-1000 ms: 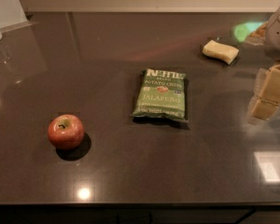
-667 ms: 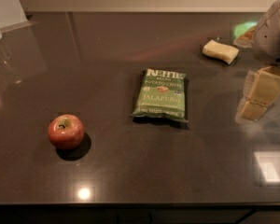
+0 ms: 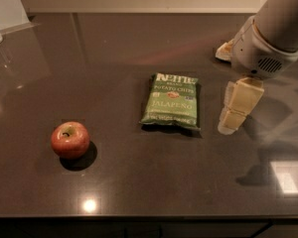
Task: Pick apple
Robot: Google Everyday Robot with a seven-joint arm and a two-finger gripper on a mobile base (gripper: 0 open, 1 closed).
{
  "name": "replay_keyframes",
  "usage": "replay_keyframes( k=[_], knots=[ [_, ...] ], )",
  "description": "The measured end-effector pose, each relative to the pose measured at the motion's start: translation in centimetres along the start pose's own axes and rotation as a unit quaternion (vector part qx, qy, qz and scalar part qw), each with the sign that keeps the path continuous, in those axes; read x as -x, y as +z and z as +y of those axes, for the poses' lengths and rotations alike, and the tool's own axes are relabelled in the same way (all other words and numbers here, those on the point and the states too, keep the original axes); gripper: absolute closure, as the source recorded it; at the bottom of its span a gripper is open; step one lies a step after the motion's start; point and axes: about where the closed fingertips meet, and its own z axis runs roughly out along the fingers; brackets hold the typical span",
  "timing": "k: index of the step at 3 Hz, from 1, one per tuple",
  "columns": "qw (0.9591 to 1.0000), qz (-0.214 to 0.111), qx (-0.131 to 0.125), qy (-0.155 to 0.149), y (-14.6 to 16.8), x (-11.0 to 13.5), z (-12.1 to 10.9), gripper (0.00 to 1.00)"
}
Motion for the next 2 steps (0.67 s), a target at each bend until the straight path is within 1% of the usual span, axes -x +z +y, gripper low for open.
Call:
replay_keyframes(
  k=[2],
  knots=[
    [0.9983,-0.040,0.040,-0.012,5.4,4.5,0.4,0.00]
  ],
)
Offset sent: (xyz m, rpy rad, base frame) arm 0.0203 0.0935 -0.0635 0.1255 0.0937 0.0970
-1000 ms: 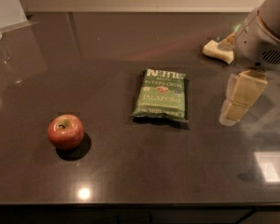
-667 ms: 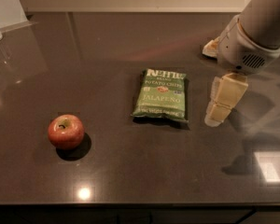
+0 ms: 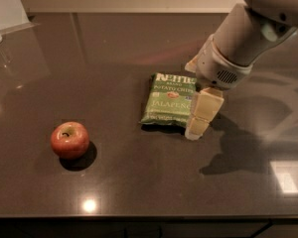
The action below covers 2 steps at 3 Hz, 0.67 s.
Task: Pick apple
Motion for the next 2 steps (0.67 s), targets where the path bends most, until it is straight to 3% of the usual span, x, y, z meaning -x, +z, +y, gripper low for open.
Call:
replay_keyframes(
  k=[2],
  knots=[
    [0.9987,-0.031,0.040,-0.011,5.8,4.1,0.7,0.00]
  ],
)
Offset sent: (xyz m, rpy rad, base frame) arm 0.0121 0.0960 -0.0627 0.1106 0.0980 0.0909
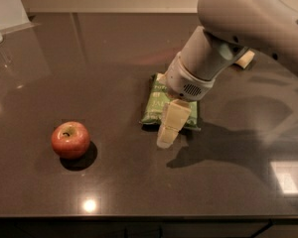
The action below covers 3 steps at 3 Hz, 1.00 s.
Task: Pick apple
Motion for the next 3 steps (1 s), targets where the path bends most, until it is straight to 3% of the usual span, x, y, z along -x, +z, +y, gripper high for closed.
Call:
replay_keyframes(
  k=[2,3],
  knots=[
    [0.9963,-0.065,0.047,-0.032,4.3,6.4,1.7,0.00],
    [0.9912,-0.101,0.071,-0.049,5.8,10.0,2.9,0.00]
  ],
)
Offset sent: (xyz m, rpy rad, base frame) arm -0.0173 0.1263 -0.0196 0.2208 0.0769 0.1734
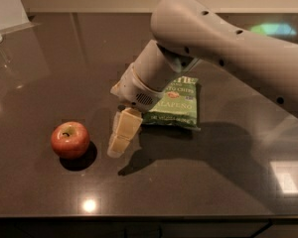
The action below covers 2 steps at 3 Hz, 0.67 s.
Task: Pick apple
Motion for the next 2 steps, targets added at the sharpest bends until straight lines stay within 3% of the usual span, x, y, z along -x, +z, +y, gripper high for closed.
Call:
replay_keyframes(
  k=[2],
  knots=[
    [0.9969,-0.047,0.059,-0.022,4.3,4.7,3.3,0.00]
  ],
)
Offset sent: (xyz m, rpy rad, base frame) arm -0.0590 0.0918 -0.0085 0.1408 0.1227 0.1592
